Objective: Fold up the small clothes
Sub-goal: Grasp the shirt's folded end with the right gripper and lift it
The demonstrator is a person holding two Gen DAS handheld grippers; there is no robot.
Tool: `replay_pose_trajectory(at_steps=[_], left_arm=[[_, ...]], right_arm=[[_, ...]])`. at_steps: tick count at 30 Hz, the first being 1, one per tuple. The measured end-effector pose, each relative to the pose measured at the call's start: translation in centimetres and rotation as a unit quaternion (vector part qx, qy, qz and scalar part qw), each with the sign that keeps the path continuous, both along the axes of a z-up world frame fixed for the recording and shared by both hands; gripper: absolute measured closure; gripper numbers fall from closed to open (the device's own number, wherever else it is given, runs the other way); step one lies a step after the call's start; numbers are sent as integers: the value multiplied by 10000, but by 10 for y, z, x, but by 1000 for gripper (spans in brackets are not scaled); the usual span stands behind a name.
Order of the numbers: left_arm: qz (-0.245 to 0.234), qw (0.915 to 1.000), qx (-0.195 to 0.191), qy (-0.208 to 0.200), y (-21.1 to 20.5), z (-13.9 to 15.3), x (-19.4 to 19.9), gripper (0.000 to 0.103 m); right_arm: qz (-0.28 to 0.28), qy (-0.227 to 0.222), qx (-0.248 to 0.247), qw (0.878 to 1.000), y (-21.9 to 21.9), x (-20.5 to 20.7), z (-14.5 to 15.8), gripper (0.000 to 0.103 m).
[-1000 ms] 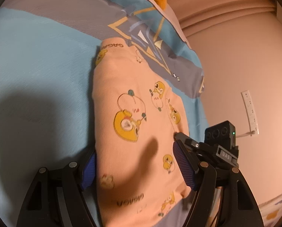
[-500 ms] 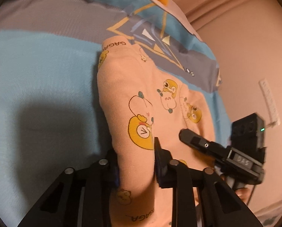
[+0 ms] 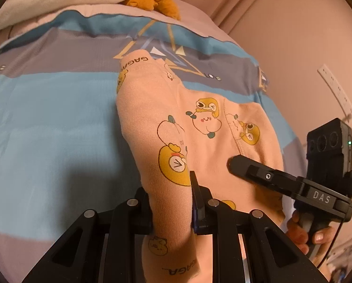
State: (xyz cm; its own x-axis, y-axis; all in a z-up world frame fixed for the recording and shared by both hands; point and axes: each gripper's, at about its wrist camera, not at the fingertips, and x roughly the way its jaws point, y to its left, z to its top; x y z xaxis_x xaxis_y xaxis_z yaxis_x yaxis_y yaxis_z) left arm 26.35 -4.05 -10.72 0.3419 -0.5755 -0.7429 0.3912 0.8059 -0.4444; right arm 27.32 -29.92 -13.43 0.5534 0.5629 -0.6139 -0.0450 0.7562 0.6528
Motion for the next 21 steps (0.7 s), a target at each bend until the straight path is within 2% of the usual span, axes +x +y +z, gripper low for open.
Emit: replay_pose_trajectory(at_steps=[10,21], left_arm=[[-31,9995,237,-218,5,18,-76,83],[132,9986,284,-420,18,35,-143,83]], right_arm=[[282,-153,-49,9995,21,-80,21,78],[493,-392,-104,9980,43,-154,42,78]])
